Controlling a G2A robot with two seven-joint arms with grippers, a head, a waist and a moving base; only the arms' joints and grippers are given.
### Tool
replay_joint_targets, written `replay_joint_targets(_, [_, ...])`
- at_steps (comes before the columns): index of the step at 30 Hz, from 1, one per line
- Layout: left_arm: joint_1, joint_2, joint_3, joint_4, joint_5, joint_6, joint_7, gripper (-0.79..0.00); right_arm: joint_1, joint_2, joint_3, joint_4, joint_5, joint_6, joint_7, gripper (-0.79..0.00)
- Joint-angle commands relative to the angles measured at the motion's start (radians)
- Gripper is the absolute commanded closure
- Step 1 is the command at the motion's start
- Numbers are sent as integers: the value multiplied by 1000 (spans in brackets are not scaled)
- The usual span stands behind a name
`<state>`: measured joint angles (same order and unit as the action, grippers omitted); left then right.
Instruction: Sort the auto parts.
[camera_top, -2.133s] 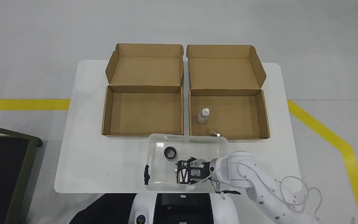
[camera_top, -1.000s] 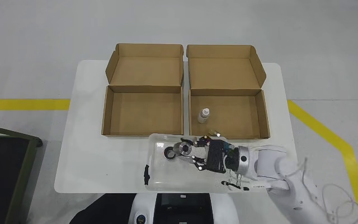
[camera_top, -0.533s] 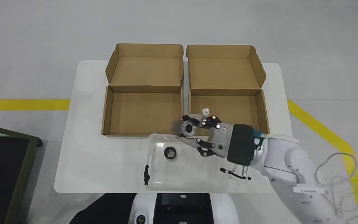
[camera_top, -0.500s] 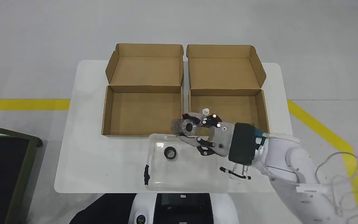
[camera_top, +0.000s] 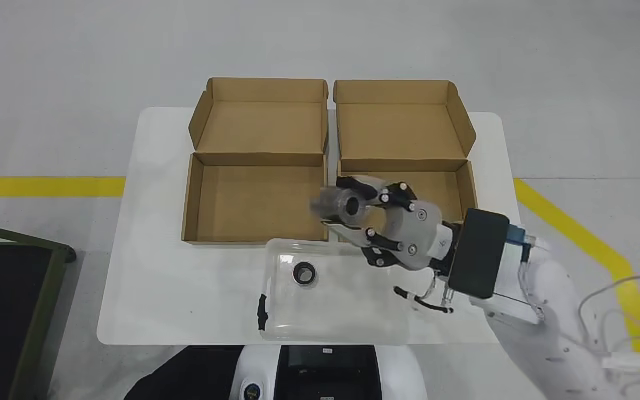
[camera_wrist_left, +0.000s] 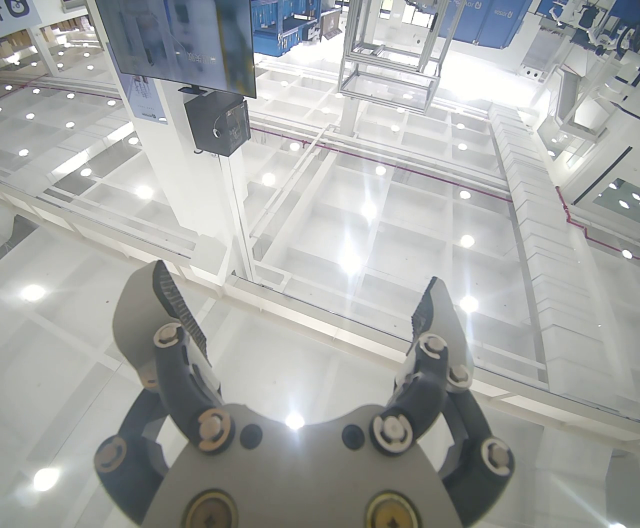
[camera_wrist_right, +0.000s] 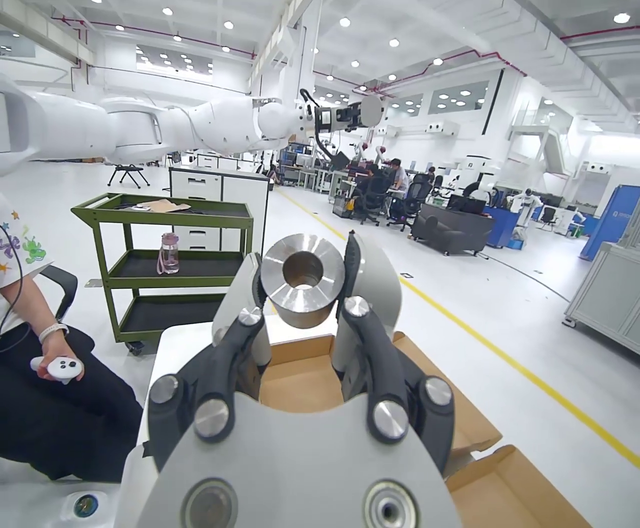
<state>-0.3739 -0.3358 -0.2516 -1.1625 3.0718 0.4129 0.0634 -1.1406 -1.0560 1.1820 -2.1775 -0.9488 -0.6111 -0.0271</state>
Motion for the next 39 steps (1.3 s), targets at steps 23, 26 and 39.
replay_joint_targets(23, [0,0,0,0,0,0,0,-785,-19,-17,-4,-10,-26,14,-20,0])
replay_joint_targets(26, [0,0,0,0,0,0,0,-785,-8,-21,-31,17,-40,12,3,0])
replay_joint_targets(39, [0,0,0,0,0,0,0,-785,99,-46,-157,216,-79,-21,113,0])
